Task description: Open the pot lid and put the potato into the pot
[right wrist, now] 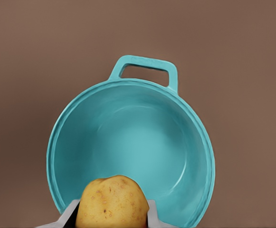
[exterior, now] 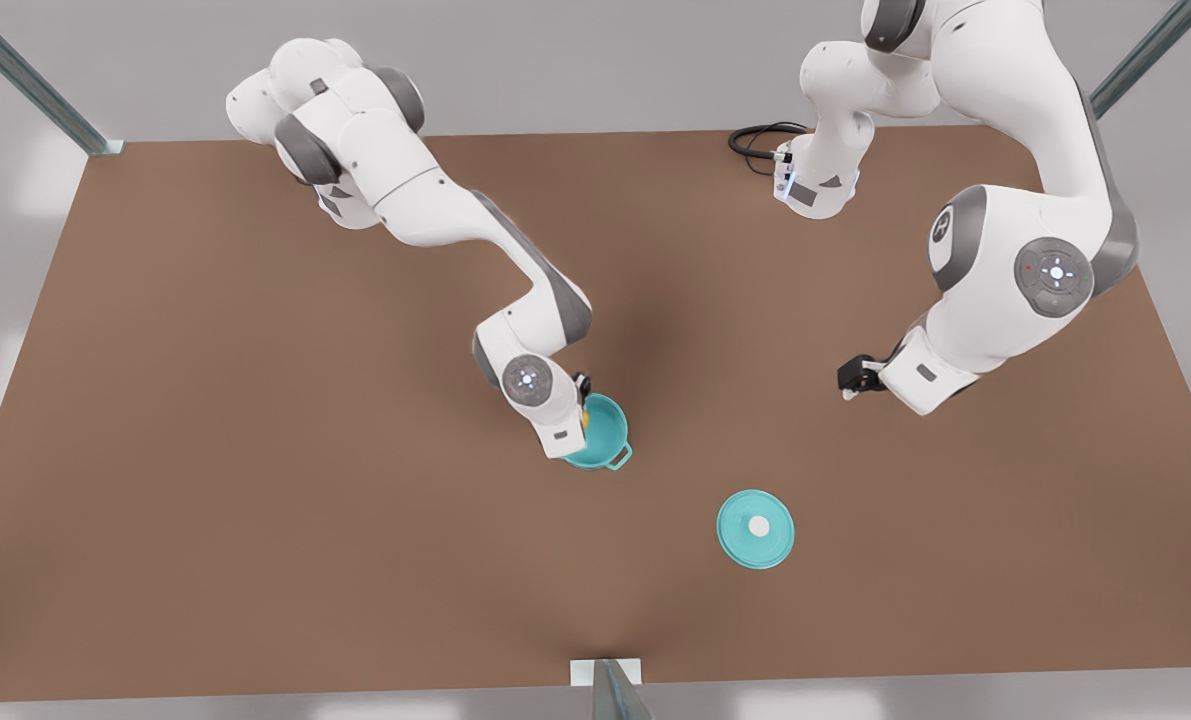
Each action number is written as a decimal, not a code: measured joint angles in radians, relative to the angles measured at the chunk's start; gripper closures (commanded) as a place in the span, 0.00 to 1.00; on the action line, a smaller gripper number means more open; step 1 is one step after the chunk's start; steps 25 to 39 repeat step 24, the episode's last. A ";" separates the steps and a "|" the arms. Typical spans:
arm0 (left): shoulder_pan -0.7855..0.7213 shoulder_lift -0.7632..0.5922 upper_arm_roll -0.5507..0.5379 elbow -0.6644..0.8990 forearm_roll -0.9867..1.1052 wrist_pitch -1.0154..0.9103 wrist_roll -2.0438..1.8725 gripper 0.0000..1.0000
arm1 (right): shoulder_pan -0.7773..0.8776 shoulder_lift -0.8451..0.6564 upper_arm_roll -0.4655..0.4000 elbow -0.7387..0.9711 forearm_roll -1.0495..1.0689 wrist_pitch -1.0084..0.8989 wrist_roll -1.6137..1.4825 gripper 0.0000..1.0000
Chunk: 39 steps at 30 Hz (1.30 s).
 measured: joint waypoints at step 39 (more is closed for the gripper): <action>-0.025 -0.009 -0.009 0.005 0.003 0.010 -0.005 0.00 | -0.393 -0.345 -0.408 -0.203 -0.008 -0.299 -0.076 0.00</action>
